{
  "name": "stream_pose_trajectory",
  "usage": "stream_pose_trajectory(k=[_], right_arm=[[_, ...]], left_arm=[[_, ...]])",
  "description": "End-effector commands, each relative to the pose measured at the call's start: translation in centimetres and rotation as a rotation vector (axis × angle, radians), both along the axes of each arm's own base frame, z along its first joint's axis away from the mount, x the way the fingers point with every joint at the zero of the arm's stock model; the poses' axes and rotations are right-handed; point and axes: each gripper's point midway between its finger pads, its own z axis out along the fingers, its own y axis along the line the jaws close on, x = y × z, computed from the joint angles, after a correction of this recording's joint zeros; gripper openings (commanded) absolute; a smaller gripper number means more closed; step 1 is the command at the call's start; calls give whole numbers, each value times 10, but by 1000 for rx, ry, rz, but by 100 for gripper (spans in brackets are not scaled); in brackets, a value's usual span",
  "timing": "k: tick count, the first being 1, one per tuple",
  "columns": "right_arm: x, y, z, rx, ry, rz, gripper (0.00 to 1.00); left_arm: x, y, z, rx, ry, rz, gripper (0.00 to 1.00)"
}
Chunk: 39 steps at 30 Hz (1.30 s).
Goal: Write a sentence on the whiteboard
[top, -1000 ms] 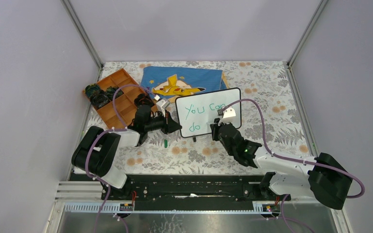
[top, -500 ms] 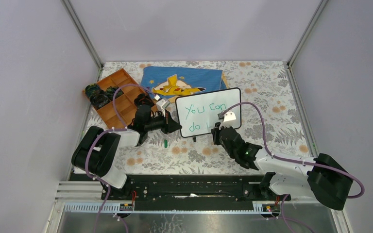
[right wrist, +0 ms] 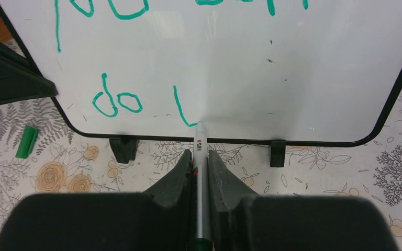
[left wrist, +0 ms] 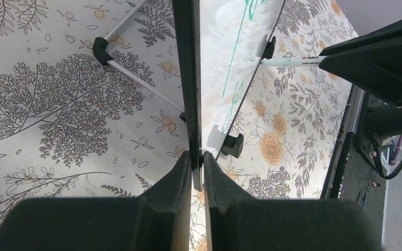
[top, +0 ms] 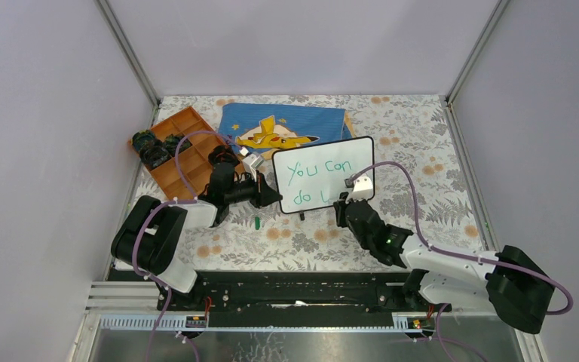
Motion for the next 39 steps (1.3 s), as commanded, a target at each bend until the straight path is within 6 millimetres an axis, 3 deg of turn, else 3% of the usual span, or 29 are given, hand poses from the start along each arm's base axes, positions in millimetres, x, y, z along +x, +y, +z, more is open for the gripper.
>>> stream_pose_trajectory(k=[1,7,16,39], right_arm=[[0,3,23,76,-78,32,0],[-4,18,40,133,-119,116,0],[6,34,47,138,-113,126,0],[20,26,31,77,-84,25,0]], left_arm=[[5,-1,2,23,-40,2,16],[5,-1,3,22,-42,0,16],[5,-1,1,26,-39,1,16],[4,-1,0,33,-39,-1,16]])
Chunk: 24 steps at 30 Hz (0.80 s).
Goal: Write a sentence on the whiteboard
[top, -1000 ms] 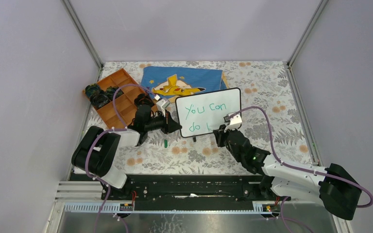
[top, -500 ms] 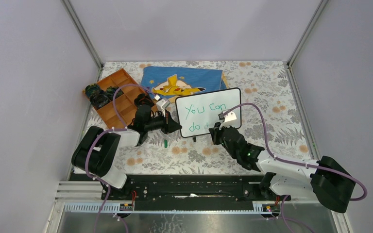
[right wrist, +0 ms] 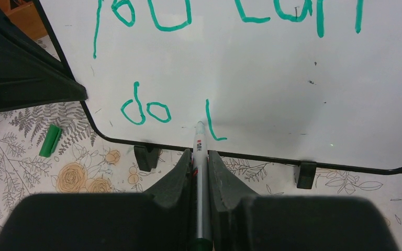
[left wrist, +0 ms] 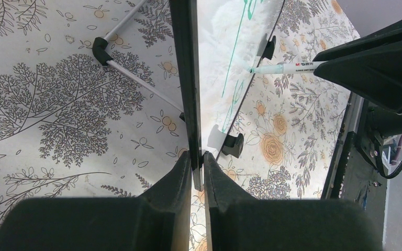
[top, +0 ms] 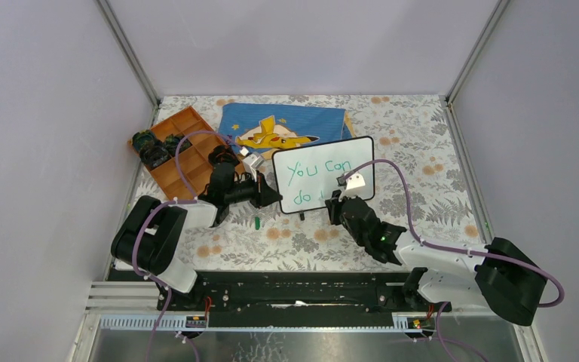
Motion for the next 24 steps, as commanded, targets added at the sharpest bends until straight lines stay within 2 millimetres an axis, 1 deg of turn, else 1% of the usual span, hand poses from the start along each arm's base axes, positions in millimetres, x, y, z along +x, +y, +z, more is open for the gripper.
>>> stream_pose_trajectory(k=[1,5,19,22,24], right_arm=[[16,2,24,49,-49,-60,0],[17,-1,23,40,-45,-76,0],[17,-26,17,2,-39,-149,0],[17,-28,17,1,-38,-156,0],[15,-26,19,12,-40,-140,0]], left_arm=[[5,-1,1,32,-37,2,16],[5,0,0,34,-38,2,16],[5,0,0,35,-37,1,16],[5,0,-1,36,-37,1,16],[5,0,-1,36,-37,2,16]])
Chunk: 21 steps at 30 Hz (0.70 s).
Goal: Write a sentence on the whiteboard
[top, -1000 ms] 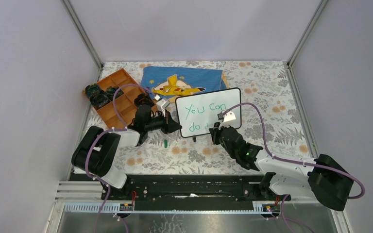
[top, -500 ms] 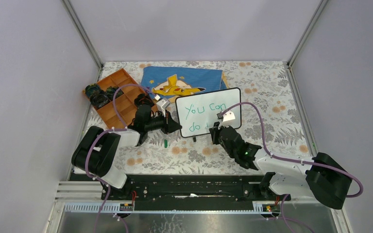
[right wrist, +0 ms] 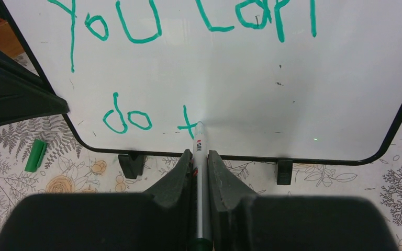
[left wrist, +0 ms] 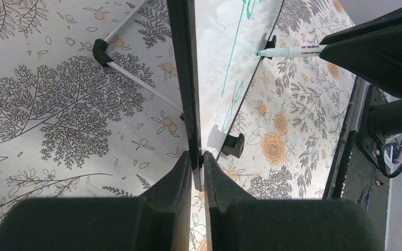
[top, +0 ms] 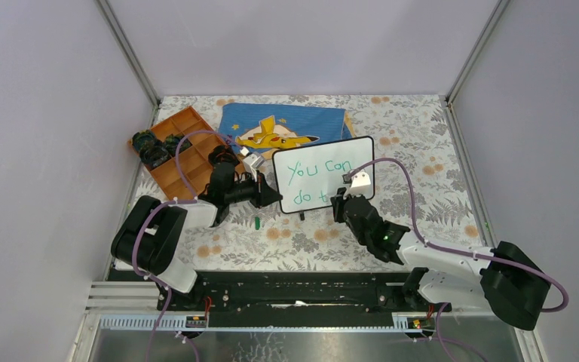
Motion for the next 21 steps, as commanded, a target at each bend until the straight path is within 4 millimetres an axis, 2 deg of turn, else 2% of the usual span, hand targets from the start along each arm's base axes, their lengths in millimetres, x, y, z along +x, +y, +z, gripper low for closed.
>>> stream_pose_trajectory(k=[1,6,10,21], right_arm=[[8,-10,17,30,-44,-53,0],[1,-8,37,103,-98,-4,0],[4,-10,52,106,-134,-14,0],[20,8,64,117,-148,-14,0]], left_arm=[[4,0,-1,32,-27,5,16],[4,0,-1,32,-27,6,16],[4,0,-1,32,-27,5,16],[4,-1,-1,31,-26,2,16]])
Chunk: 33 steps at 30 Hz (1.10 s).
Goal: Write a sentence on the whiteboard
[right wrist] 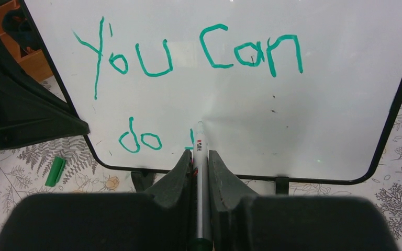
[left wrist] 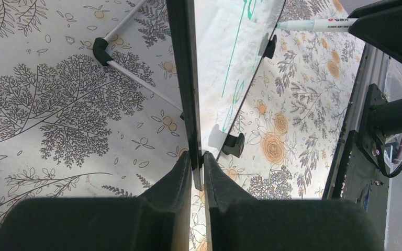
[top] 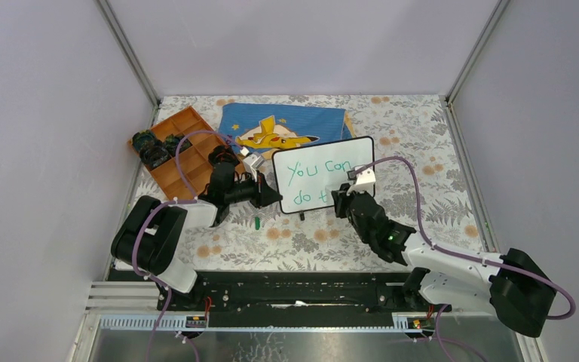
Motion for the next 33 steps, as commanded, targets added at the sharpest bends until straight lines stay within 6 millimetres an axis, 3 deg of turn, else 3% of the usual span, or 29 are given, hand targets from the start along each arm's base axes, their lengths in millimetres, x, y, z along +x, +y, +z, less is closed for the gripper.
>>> stream_pose_trajectory(k=[1,12,33], right_arm=[[17,12,37,74,-77,-15,0],[22,8,30,67,-59,-40,0],[7,-4,-11,21,29,-39,0]], left_arm=[[5,-1,0,30,-33,4,16],[5,-1,-1,31,-32,5,16],[4,-1,-2,36,-29,2,16]])
